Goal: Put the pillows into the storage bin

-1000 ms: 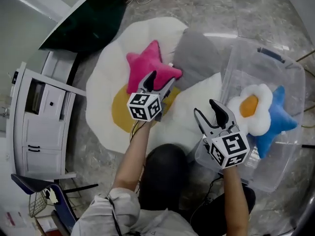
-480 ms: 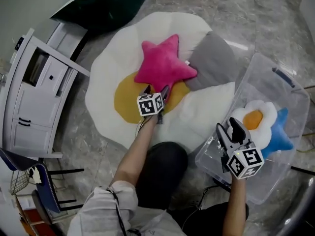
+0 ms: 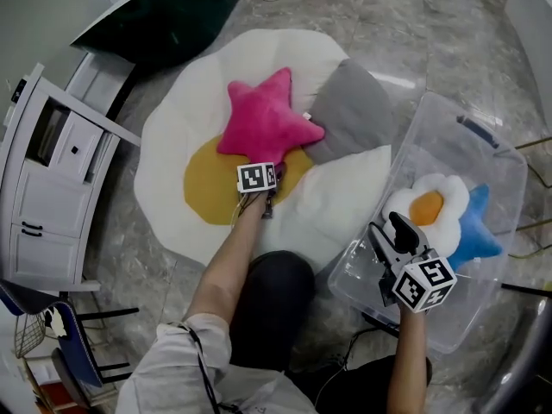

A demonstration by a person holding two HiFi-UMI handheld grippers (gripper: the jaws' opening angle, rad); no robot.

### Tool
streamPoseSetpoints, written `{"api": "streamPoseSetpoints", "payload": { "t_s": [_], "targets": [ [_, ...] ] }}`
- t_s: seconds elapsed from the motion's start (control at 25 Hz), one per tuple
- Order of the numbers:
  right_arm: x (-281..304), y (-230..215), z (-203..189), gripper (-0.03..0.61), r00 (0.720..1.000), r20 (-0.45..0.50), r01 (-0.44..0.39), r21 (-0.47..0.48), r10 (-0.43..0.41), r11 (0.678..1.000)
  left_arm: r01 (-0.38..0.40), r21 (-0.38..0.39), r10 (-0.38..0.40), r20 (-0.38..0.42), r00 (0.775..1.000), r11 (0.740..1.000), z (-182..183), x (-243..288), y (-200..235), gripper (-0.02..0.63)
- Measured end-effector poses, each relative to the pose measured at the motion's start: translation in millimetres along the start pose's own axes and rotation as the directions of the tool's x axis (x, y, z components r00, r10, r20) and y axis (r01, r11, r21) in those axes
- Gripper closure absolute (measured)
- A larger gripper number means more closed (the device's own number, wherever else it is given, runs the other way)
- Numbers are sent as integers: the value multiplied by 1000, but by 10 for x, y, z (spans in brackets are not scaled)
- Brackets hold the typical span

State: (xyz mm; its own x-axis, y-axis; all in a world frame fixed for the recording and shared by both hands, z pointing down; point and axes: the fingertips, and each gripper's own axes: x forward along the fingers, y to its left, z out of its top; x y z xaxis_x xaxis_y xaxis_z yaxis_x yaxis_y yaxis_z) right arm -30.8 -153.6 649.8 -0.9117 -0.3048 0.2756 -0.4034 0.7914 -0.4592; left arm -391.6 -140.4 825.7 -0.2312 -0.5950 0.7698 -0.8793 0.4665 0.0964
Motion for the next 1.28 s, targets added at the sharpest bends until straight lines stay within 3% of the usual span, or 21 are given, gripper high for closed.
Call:
{"api": "streamPoseSetpoints", "payload": {
  "t_s": [0.16, 0.4, 0.52, 0.64, 0.76, 0.84, 1.04, 1.28],
  "targets": [
    [59, -36, 1, 347, 999, 18, -27, 49, 26, 998, -9, 38, 9, 25, 1000, 999, 77, -7, 6, 196],
    [92, -138, -6, 376, 998, 55, 7, 31, -9, 999, 24, 8, -25, 156, 987, 1000, 281, -200, -57, 316],
    [109, -115, -30, 376, 999, 50, -7, 29, 6, 1000, 55, -8, -52, 222, 974, 998, 449, -367, -79, 344],
    [103, -122, -5, 376, 998, 55, -18, 30, 17, 999, 115, -39, -97, 320, 942, 993, 688, -583, -172, 356],
    [121, -132, 75, 376, 997, 75, -9, 27, 7, 1000, 214, -125, -138, 444, 886, 969, 986, -787, -274, 357],
    [135, -122, 115, 379, 996, 92, 11, 17, -12, 1000, 252, -143, -151, 495, 856, 957, 1118, -899, -344, 359],
    [139, -68, 156, 382, 995, 100, 27, -25, -25, 999, 267, -10, -220, 539, 813, 964, 1350, -1151, -682, 360],
    [107, -56, 63, 390, 994, 103, 34, 16, -36, 999, 346, 195, -395, 540, 743, 918, 1513, -1444, -1510, 360]
  ]
}}
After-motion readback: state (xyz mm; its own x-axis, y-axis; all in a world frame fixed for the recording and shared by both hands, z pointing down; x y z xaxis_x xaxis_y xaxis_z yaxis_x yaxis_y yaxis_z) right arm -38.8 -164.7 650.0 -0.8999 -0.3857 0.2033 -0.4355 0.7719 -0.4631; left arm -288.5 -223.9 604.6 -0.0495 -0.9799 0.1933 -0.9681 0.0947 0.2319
